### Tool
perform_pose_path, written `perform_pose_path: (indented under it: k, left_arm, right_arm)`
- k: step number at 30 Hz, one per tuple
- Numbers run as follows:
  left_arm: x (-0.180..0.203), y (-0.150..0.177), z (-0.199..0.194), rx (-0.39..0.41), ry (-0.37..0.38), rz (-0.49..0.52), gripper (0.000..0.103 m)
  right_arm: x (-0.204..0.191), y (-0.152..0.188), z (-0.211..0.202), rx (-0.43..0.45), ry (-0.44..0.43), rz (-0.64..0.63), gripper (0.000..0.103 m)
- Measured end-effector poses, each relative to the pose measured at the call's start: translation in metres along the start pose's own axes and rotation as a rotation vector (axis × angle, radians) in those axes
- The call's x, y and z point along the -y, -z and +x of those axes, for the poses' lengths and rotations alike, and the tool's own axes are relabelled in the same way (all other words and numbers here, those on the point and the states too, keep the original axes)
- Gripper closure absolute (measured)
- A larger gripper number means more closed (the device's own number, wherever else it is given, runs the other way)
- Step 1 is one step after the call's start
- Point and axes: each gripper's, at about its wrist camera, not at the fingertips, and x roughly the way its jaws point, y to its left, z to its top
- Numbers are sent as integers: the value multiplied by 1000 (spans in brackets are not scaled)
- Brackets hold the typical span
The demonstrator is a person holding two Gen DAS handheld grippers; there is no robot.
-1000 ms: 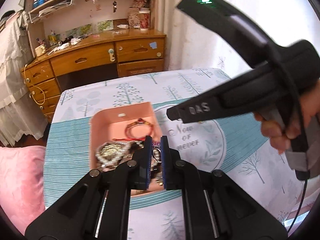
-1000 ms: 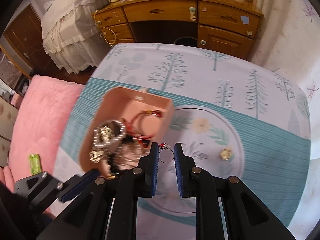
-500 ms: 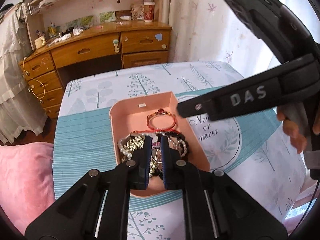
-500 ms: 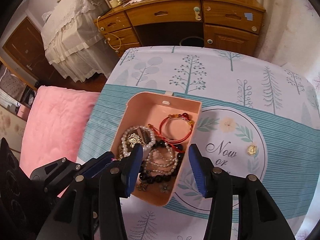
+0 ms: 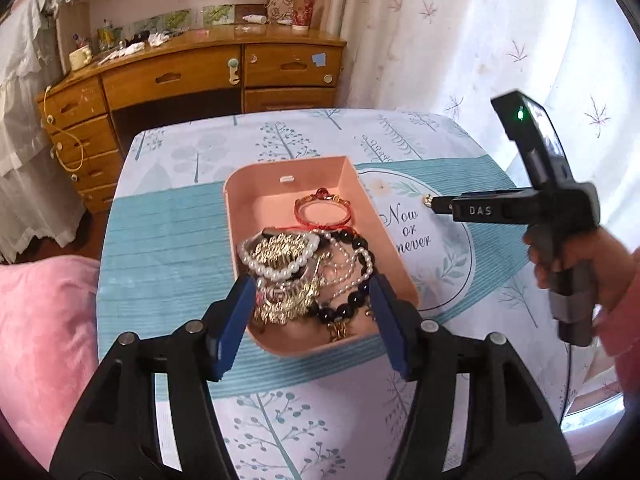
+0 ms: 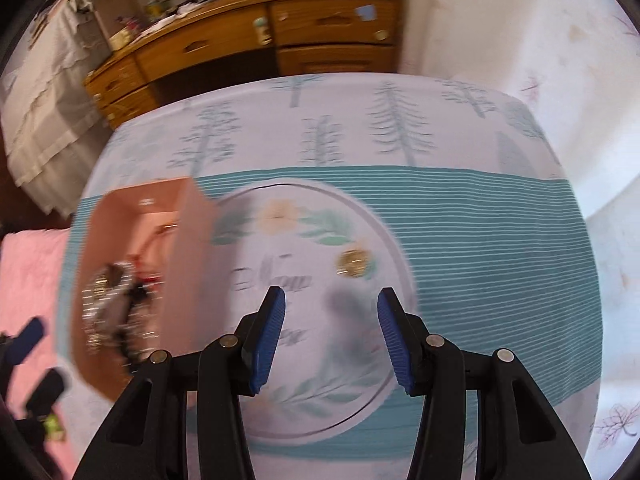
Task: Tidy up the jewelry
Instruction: 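Grasp the gold coin pendant on the plate with the right tool, then carry the gold coin into the pink box and open the right tool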
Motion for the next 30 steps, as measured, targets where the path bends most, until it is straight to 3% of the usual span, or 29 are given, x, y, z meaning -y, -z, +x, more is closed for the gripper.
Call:
perform_pose_path:
  k: [4, 10, 16, 22, 30]
  left_arm:
    - [-1, 4, -3, -7, 13, -24, 47]
    - [5, 5, -5, 3, 30, -17, 47]
    - [8, 2, -6, 17, 50, -42, 47]
    - [3, 5, -12, 38, 10, -79, 47]
    - [-9, 21, -18, 17, -54, -119, 47]
  right_arm:
    - [9, 5, 10, 63, 51, -10, 54]
    - [4, 0, 28, 50, 61, -33, 54]
    - [-11, -4, 42, 26, 61, -53, 67]
    - [-7, -11, 48, 30, 47, -20, 83]
    - [-13, -9, 37, 43, -22, -20, 83]
